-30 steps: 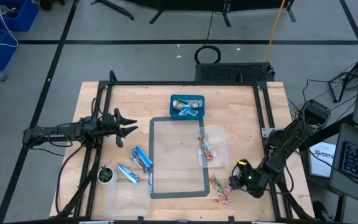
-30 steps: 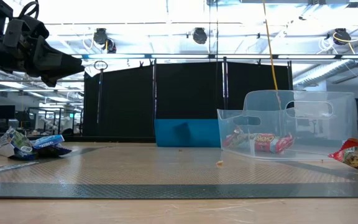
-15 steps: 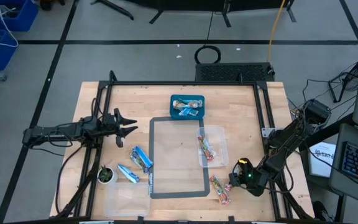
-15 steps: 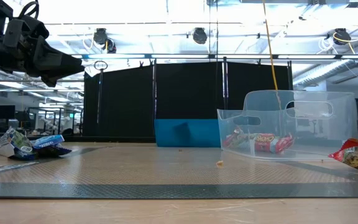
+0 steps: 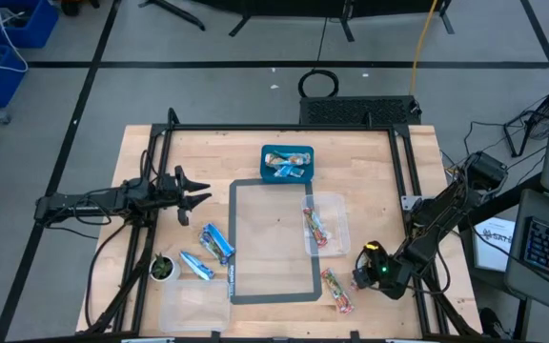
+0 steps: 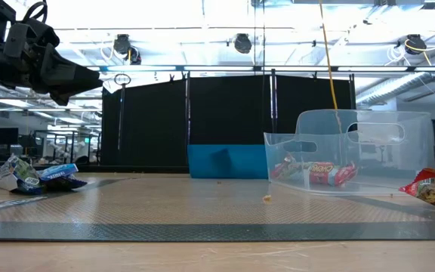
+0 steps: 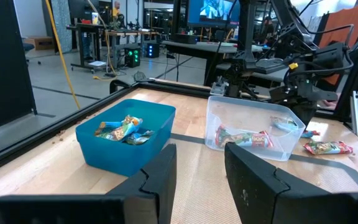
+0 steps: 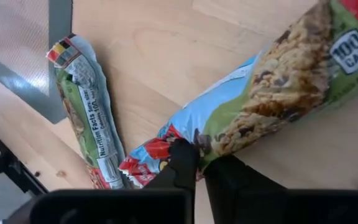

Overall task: Pick and place Granola Bars by type
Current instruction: Put the red granola bar into the right transparent bin

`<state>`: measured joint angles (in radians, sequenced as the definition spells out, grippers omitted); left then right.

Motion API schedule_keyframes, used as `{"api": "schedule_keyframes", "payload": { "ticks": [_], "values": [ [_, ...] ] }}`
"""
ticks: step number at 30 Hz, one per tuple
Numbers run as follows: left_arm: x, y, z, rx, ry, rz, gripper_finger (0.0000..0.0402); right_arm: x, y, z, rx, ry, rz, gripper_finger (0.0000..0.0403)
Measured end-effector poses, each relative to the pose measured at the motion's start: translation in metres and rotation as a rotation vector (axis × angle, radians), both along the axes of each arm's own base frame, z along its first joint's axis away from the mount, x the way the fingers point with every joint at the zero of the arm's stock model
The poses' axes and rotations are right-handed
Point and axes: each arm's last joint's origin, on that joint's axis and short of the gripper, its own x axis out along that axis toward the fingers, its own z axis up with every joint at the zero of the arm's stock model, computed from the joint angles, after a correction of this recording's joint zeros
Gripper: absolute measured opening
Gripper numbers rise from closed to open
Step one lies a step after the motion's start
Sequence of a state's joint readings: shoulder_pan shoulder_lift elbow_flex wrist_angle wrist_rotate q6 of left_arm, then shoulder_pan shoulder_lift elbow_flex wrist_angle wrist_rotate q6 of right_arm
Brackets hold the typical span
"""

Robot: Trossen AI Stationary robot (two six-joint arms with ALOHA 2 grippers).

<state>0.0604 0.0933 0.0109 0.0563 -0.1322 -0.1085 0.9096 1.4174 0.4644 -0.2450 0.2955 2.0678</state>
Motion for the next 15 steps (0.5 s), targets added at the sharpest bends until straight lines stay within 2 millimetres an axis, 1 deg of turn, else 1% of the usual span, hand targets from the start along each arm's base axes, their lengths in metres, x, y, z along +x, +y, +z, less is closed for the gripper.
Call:
{"api": "schedule_keyframes", "payload": {
  "ticks": [4, 8, 12, 15],
  "values": [
    [0.000, 0.000, 0.000, 0.000, 0.000, 0.000, 0.0138, 0.002, 0.003, 0.002, -0.026, -0.069, 0.053, 0.0005],
    [0.000, 0.000, 0.000, 0.000, 0.000, 0.000, 0.0138, 0.005, 0.012, 0.007, -0.029, -0.199, 0.112, 0.0003],
    [0.000, 0.000, 0.000, 0.000, 0.000, 0.000, 0.0138, 0.004, 0.015, 0.015, -0.091, -0.318, 0.172, 0.0002],
    [0.000, 0.000, 0.000, 0.000, 0.000, 0.000, 0.0138, 0.002, 0.016, 0.026, -0.122, -0.417, 0.193, 0.0001]
  ]
}}
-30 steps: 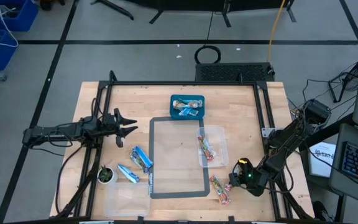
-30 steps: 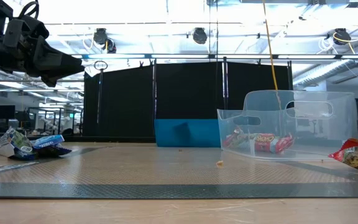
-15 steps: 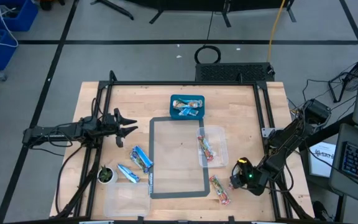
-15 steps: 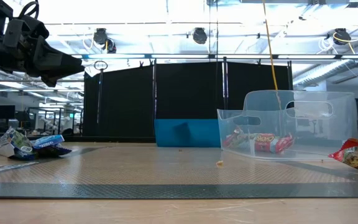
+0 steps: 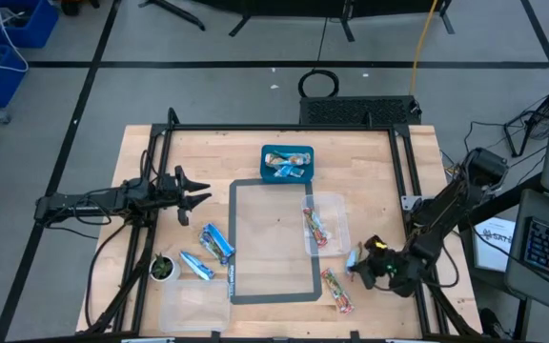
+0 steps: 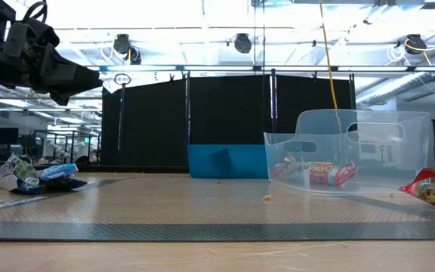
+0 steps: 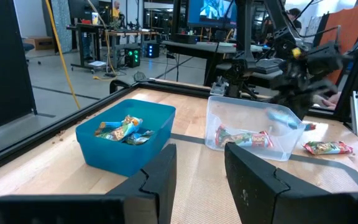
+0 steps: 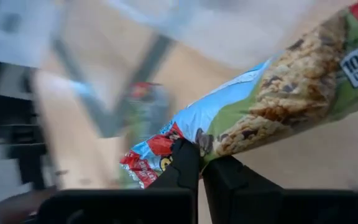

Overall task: Pick and place Granola Bars by type
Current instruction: Put the red granola bar into the right transparent bin

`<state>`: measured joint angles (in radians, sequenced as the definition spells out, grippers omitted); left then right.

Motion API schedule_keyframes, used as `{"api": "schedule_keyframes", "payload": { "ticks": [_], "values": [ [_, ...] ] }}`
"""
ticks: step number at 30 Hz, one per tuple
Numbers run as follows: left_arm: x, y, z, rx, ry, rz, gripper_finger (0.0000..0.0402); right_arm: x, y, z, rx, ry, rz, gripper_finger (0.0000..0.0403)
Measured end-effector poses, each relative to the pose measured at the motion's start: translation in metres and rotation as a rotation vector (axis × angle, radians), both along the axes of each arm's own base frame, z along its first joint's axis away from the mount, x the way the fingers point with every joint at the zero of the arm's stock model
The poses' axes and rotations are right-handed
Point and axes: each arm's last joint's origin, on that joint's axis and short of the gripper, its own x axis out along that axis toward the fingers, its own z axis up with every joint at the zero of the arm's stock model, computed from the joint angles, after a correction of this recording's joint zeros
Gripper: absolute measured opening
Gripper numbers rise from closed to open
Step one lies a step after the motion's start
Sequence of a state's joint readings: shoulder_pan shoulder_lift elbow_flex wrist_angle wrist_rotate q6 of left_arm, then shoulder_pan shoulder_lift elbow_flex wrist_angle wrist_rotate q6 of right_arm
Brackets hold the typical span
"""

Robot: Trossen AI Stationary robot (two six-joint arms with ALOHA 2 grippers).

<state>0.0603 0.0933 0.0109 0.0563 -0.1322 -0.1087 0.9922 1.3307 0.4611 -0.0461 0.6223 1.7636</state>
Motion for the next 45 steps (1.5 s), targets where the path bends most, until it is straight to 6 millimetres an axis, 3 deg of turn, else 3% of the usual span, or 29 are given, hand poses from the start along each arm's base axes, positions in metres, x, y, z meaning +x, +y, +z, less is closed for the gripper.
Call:
{"api": "schedule_keyframes", "payload": {
  "ticks": [12, 22, 29, 45],
  "values": [
    [0.000, 0.000, 0.000, 0.000, 0.000, 0.000, 0.0138, -0.006, -0.008, 0.046, -0.142, -0.278, 0.100, 0.0000],
    [0.000, 0.000, 0.000, 0.000, 0.000, 0.000, 0.0138, -0.007, -0.022, 0.069, -0.372, -0.414, 0.093, 0.0000],
    [0.000, 0.000, 0.000, 0.000, 0.000, 0.000, 0.0138, 0.009, -0.038, 0.072, -0.523, -0.385, 0.073, 0.0000],
    [0.000, 0.000, 0.000, 0.000, 0.000, -0.001, 0.0138, 0.059, -0.088, 0.084, -0.519, -0.406, 0.168, 0.0000]
  ]
}}
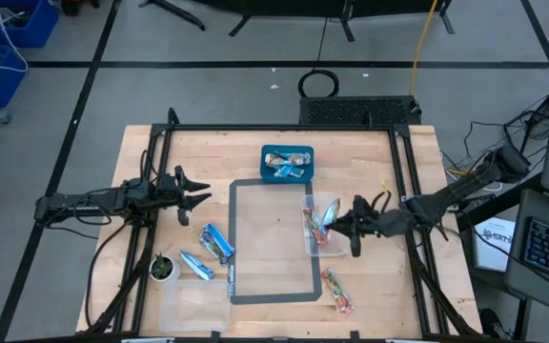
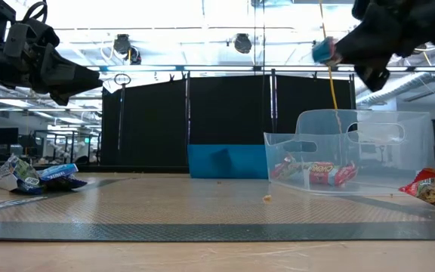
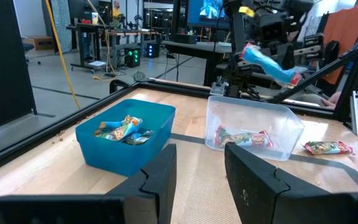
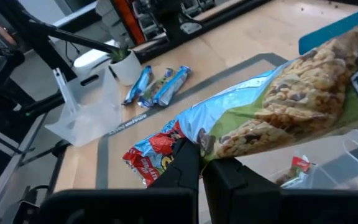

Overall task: Pick and place Granola Bars by type
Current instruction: Put the red granola bar into the right transparent bin

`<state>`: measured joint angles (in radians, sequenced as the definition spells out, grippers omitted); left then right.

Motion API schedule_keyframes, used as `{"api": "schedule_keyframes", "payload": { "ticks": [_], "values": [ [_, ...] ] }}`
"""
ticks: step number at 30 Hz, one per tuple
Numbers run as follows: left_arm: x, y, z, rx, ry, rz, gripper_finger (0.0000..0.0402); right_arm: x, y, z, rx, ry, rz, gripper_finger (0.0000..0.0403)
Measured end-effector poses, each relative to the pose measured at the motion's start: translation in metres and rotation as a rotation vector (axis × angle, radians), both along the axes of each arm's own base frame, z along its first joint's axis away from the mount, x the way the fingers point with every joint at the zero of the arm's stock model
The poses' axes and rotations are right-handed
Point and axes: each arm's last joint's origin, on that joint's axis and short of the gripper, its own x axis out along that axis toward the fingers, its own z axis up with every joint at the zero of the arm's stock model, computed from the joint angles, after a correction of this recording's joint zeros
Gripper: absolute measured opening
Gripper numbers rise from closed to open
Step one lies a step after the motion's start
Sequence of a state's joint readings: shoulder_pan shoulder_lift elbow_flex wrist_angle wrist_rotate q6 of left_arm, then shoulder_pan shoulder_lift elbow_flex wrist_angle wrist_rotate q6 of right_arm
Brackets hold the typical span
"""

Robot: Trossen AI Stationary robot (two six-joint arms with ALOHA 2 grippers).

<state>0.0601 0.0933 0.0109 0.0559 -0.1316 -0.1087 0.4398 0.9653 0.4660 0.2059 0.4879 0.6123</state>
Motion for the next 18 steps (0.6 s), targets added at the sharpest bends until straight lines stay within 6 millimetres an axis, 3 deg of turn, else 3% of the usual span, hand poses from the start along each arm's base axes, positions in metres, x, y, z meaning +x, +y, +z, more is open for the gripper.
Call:
{"api": "schedule_keyframes", "payload": {
  "ticks": [11, 18],
  "values": [
    [0.000, 0.000, 0.000, 0.000, 0.000, 0.000, 0.0138, 0.012, -0.025, -0.017, 0.056, 0.142, -0.033, 0.0000],
    [0.000, 0.000, 0.000, 0.000, 0.000, 0.000, 0.0138, 0.030, -0.028, -0.017, 0.035, 0.371, -0.056, 0.0000]
  ]
}}
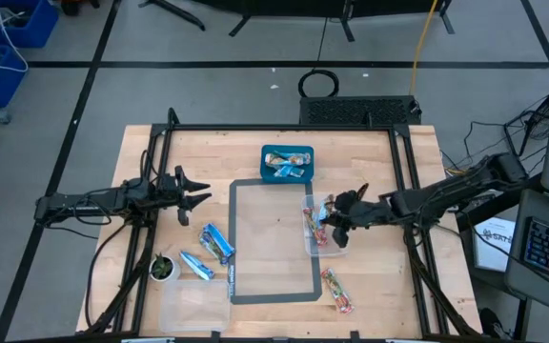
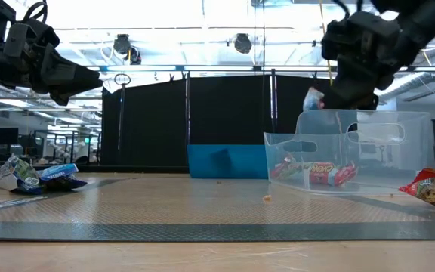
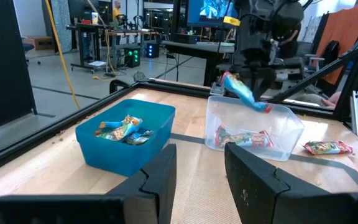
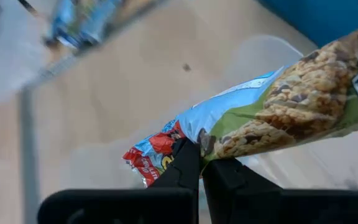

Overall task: Pick and place Granola Bars by type
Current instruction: Put the red granola bar into the right transparent bin

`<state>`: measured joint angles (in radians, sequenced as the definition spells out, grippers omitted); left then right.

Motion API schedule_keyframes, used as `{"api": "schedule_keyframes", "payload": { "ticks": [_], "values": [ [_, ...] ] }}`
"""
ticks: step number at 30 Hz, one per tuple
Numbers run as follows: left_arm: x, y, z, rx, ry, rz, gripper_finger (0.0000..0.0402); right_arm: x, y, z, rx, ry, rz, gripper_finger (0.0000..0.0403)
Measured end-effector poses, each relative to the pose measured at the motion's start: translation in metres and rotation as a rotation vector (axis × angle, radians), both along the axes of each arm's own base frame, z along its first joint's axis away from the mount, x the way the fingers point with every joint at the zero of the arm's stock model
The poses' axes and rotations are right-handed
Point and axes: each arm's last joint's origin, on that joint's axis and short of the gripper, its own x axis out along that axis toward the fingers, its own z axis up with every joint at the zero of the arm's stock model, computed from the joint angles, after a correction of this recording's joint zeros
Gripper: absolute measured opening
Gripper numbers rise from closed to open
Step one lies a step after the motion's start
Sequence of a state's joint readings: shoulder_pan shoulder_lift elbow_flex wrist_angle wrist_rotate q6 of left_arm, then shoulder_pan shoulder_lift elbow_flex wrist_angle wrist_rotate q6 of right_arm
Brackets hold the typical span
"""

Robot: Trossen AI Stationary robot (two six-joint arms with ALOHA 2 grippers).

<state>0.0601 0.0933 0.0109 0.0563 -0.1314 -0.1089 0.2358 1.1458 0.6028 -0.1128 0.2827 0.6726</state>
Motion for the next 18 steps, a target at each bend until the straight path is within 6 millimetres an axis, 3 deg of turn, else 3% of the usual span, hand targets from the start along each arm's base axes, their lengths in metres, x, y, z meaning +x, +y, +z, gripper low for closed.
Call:
{"api": "schedule_keyframes", "payload": {
  "ticks": [10, 18],
  "values": [
    [0.000, 0.000, 0.000, 0.000, 0.000, 0.000, 0.0138, 0.025, 0.007, 0.008, -0.023, 0.289, 0.039, 0.0000],
    [0.000, 0.000, 0.000, 0.000, 0.000, 0.000, 0.0138, 0.035, 0.004, -0.013, 0.066, 0.454, 0.056, 0.0000]
  ]
}}
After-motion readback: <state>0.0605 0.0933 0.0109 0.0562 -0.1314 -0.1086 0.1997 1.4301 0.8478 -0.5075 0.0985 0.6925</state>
